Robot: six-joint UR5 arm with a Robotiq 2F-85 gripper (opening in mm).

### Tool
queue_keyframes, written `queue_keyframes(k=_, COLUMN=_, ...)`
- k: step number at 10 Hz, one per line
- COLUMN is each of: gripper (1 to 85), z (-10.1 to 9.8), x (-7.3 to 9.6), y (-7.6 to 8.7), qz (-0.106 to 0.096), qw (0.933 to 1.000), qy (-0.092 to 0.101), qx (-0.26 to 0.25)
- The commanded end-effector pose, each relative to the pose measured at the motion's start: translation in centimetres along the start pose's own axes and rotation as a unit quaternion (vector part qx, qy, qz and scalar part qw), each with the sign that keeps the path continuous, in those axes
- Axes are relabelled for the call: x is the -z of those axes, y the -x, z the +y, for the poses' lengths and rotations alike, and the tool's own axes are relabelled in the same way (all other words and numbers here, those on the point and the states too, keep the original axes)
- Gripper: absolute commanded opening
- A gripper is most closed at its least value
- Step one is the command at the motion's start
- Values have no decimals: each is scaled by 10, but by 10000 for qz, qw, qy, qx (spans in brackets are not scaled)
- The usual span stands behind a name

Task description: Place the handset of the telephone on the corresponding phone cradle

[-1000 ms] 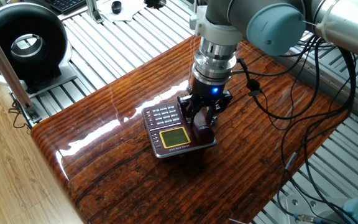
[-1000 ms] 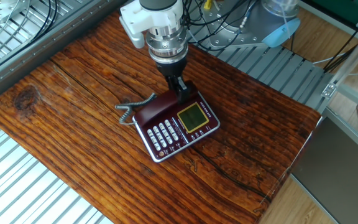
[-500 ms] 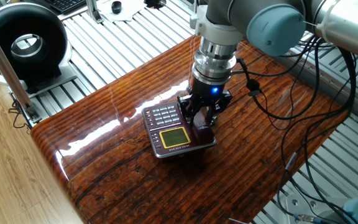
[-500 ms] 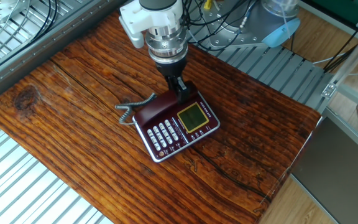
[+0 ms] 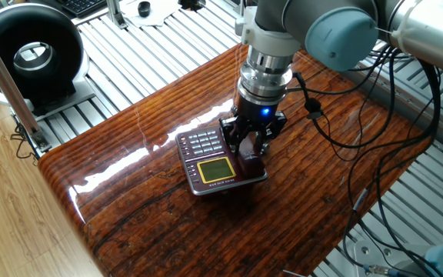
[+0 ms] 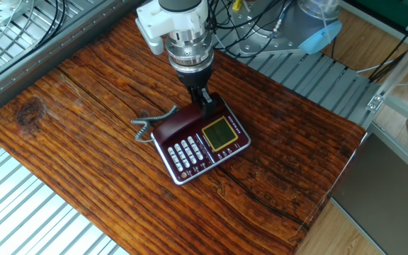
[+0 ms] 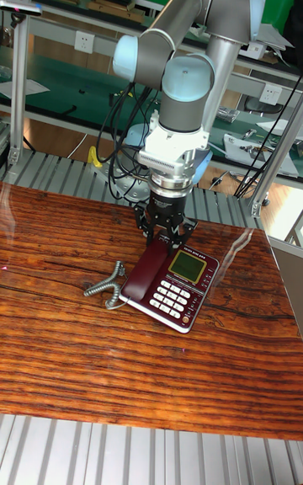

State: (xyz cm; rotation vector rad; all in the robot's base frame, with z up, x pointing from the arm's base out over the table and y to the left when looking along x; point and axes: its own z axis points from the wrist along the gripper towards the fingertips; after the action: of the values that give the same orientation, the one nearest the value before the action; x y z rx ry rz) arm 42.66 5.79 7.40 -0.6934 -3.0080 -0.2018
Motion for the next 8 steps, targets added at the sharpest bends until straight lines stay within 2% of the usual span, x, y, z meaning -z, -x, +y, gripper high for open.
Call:
queue_keyframes(k=1, gripper=323, z=3, x=1, y=1, qz=-15, qw=10000, qy=69, qx=-25)
queue_keyframes(k=4, gripper=350, z=3, x=1, y=1, qz=-12, qw=10000, qy=58, qx=-18)
queue_keyframes(k=8, gripper=433, z=3, x=1, y=2, qz=-32, qw=9999, qy=86, qx=44)
